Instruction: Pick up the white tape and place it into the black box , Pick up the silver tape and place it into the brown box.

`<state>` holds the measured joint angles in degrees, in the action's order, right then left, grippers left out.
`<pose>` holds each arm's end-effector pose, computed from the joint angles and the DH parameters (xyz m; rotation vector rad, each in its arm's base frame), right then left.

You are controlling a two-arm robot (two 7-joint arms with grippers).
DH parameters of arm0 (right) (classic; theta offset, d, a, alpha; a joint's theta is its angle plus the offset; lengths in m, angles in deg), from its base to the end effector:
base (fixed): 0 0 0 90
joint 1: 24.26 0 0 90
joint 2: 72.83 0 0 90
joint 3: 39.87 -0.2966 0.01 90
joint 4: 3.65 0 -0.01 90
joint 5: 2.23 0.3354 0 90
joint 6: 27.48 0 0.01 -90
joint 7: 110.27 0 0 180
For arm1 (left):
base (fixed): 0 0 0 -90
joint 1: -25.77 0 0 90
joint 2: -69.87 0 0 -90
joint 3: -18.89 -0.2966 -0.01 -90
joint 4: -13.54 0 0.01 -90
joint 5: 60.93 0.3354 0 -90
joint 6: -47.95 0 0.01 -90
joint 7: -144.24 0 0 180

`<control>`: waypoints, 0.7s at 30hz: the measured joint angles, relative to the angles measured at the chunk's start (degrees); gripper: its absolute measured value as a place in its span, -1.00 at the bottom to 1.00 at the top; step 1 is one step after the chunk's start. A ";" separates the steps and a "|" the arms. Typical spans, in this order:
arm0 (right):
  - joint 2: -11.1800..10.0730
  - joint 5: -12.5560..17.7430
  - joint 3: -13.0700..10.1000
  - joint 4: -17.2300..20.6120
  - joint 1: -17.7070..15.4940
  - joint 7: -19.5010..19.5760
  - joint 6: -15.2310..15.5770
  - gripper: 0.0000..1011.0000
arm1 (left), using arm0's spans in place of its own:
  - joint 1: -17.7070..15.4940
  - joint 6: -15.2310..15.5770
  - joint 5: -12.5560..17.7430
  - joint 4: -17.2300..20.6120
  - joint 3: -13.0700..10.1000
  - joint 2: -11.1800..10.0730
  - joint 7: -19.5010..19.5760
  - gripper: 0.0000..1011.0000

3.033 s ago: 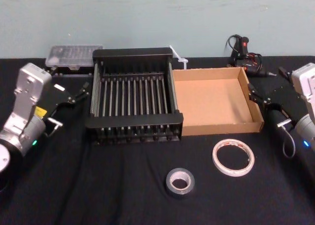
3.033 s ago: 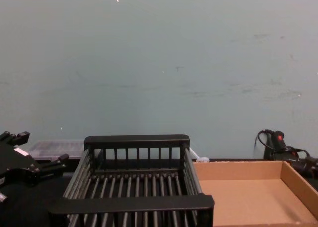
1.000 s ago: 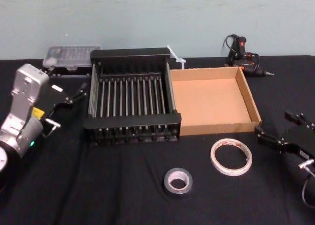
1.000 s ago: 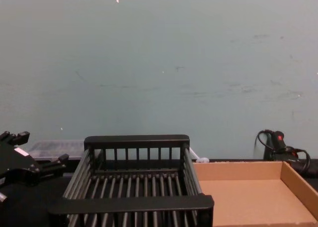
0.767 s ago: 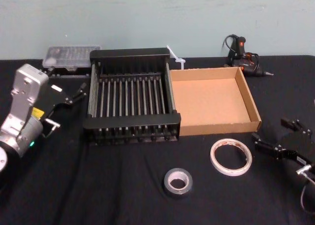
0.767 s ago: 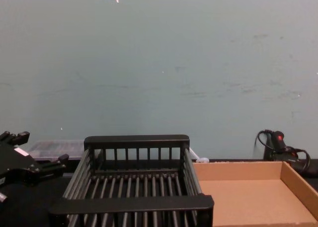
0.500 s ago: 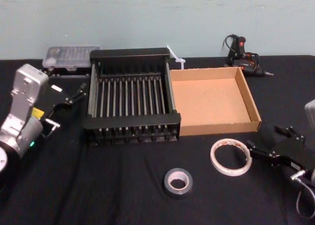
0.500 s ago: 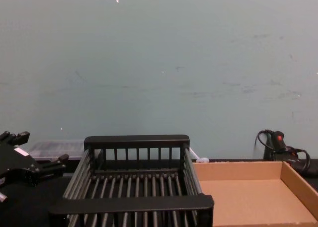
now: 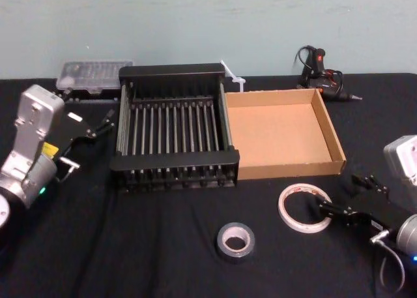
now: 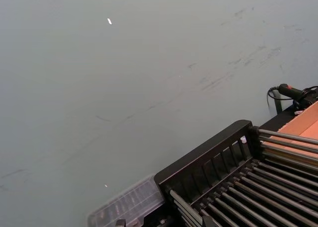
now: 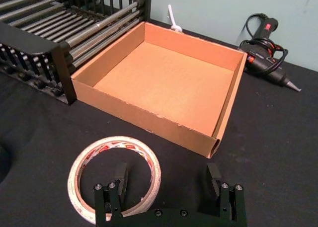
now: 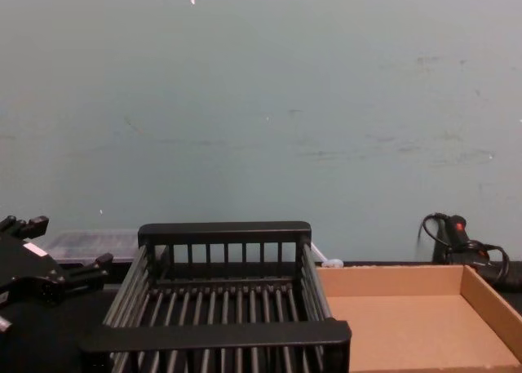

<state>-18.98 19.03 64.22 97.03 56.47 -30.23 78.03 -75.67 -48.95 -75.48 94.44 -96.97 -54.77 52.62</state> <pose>0.2960 -0.0747 -0.3004 -0.4601 0.1363 -1.0784 0.3844 0.0794 -0.3126 0.3043 -0.2850 1.2480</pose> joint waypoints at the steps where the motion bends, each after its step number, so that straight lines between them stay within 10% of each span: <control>1: 0.21 -0.18 0.10 -0.34 0.19 -0.09 -0.06 0.98 | 0.00 0.00 0.00 0.00 0.00 0.00 0.00 0.98; 21: 3.62 -3.94 0.51 -4.25 2.14 -2.27 -0.38 0.98 | 0.01 0.00 0.00 0.00 0.00 0.00 0.00 0.98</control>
<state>-15.36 15.08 64.73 92.78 58.62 -32.50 77.65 -75.66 -48.95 -75.48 94.44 -96.97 -54.77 52.62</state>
